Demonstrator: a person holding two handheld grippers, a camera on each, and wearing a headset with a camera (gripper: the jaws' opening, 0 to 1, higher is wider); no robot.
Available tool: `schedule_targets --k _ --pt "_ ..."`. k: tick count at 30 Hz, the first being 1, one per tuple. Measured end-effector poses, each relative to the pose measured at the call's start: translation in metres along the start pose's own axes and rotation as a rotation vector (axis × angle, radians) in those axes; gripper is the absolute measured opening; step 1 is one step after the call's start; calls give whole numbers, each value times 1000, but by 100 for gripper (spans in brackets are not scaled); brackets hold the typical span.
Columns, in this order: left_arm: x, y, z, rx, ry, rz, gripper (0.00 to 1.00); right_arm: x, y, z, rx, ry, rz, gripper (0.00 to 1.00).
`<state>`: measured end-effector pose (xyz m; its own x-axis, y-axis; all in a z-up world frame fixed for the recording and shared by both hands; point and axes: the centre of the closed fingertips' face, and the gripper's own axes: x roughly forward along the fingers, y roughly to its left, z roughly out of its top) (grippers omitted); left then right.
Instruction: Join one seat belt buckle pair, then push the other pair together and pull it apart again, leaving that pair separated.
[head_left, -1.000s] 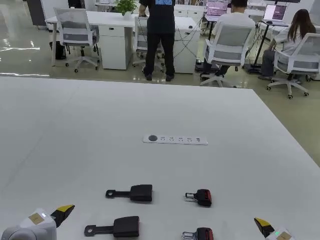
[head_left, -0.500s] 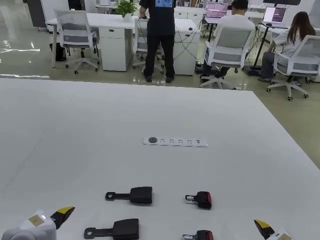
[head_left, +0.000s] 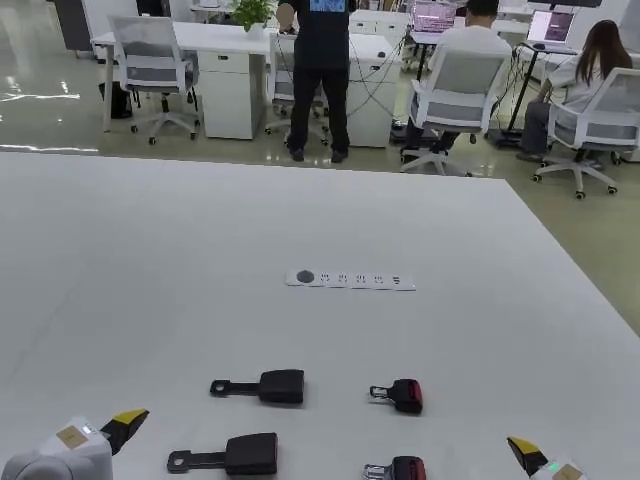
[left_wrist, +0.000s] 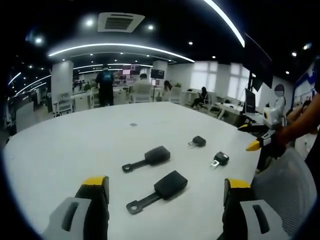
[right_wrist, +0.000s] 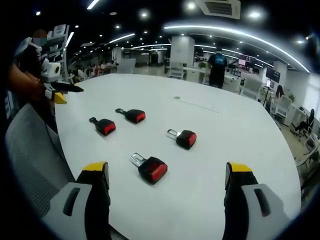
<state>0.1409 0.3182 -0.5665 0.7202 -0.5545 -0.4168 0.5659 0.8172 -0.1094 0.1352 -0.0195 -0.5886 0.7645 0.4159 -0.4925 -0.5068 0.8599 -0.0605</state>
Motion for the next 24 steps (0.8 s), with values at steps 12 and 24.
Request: schedule_targets --k 12,24 --pt "2 -1 -1 1 3 -1 98 0 0 -1 3 2 1 97" --pt "4 -1 -2 -3 8 -1 98 3 -2 -5 8 10 8 97"
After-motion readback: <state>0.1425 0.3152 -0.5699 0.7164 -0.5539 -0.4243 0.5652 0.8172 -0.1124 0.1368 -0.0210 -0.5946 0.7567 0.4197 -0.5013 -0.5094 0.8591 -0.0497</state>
